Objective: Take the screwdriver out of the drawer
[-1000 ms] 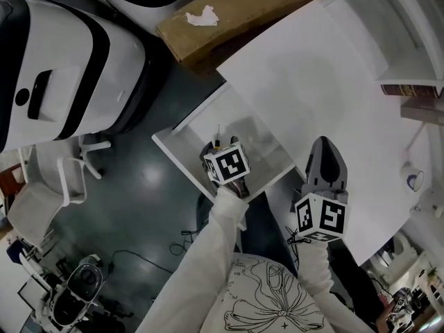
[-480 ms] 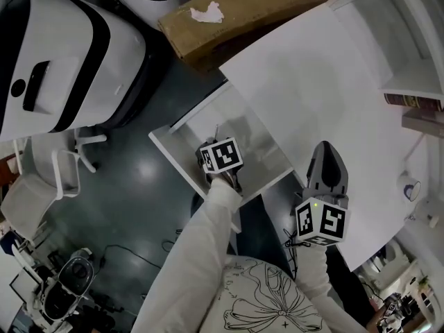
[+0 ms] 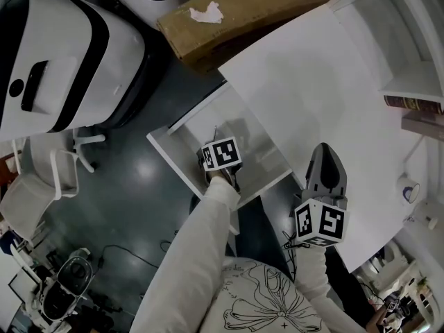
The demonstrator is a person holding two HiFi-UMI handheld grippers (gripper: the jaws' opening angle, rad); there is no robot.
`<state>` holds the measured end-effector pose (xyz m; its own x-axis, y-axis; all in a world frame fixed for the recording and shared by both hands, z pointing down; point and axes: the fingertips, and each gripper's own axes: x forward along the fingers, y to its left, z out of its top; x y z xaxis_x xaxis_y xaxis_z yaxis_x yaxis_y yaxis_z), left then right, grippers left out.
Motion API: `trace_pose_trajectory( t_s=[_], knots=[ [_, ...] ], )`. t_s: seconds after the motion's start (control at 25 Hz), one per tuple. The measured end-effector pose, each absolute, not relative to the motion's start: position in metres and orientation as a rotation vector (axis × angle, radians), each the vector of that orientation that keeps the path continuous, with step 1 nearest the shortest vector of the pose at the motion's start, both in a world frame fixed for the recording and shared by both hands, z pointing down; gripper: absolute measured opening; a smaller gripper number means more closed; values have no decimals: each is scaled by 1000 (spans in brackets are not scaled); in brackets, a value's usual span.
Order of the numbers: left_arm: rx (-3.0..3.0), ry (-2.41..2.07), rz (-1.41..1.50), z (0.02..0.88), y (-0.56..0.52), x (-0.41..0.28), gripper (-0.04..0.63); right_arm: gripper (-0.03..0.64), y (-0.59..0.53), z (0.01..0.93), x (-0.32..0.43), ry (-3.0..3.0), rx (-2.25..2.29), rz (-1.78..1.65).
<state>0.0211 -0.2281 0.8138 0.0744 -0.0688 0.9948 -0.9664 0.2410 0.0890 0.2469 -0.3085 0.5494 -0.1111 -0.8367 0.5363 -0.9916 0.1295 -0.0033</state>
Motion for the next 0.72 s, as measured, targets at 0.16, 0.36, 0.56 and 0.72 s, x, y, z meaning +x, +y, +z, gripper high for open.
trace_pose_trajectory(
  t_s=[0.16, 0.36, 0.56, 0.72],
  knots=[
    [1086, -1261, 982, 821, -224, 22, 267, 3, -310, 553, 247, -2003, 1766, 532],
    [1084, -1236, 995, 826, -220, 24, 268, 3, -311, 553, 246, -2001, 1773, 537],
    [1080, -1234, 988, 827, -220, 25, 268, 3, -311, 555, 248, -1996, 1784, 551],
    [1078, -1238, 990, 825, -220, 23, 256, 3, -308, 554, 248, -1997, 1787, 549]
  ],
)
